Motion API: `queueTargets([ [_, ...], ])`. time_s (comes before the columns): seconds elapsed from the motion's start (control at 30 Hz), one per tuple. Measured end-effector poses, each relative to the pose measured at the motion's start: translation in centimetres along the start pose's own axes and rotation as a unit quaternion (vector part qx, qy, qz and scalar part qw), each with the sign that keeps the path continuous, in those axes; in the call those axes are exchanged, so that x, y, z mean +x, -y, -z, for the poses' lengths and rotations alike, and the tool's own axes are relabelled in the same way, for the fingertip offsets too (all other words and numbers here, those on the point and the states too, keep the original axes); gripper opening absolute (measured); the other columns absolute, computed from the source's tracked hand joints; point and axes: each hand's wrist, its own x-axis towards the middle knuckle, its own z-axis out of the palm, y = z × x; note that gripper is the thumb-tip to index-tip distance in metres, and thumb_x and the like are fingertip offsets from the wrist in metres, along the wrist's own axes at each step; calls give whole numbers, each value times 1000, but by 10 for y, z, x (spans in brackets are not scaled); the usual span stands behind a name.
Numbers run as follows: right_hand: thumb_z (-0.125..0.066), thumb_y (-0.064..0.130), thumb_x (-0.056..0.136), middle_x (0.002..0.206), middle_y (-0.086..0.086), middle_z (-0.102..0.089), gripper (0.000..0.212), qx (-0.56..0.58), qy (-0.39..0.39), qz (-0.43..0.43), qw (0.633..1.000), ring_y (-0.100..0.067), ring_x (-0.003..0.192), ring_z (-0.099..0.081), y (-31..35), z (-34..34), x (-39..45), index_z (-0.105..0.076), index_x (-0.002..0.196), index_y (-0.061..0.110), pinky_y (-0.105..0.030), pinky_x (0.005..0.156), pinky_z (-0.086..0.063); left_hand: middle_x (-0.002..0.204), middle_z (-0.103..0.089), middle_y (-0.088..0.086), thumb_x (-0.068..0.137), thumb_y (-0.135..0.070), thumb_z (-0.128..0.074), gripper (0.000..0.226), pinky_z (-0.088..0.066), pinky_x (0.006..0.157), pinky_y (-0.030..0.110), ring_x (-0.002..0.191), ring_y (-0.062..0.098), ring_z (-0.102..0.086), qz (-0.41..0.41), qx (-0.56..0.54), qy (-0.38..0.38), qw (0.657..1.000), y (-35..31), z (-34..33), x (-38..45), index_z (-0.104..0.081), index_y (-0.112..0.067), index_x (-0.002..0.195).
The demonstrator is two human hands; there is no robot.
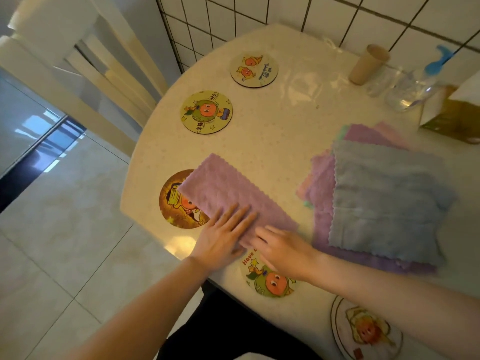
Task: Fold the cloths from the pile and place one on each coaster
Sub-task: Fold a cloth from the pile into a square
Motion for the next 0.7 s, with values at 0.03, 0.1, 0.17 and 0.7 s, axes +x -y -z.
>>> queueTargets([
  [0.03, -56, 14, 79, 88, 0, -54, 35, 6, -1, 15, 1000, -16, 78, -52, 5, 3, -1, -56, 115, 16, -28, 62, -53, 149, -42, 2, 87, -55, -46, 67, -38, 108, 50, 138, 27, -37, -1, -6, -1, 1000, -3, -4, -2, -40, -23, 145],
  [0.1, -51, 16, 86, 86, 1, -56, 21, -8, -17, 73, 997, -14, 78, -49, 6, 9, -4, -61, 105, 14, -27, 65, -51, 140, -53, 4, 88, -47, -43, 57, -49, 97, 48, 130, 28, -49, -9, -13, 2, 1000, -5, -11, -11, -53, -18, 136],
  [0.17, -49, 15, 90, 92, -2, -61, 17, -24, -23, 88, 996, -16, 83, -53, -5, 10, -5, -63, 100, 12, -30, 65, -53, 140, -53, 4, 87, -41, -46, 54, -47, 100, 49, 130, 27, -48, -32, -18, 8, 999, -3, -17, -21, -54, -17, 136],
  [0.7, -59, 12, 84, 124, 11, -58, 48, 92, 148, -38, 984, -9, 106, -57, -73, -10, 29, -48, 128, 28, -30, 85, -52, 94, -68, -13, 99, -36, -42, 31, -43, 73, 7, 77, 0, -60, 170, -354, -22, 920, 10, 23, -45, -67, -23, 112],
])
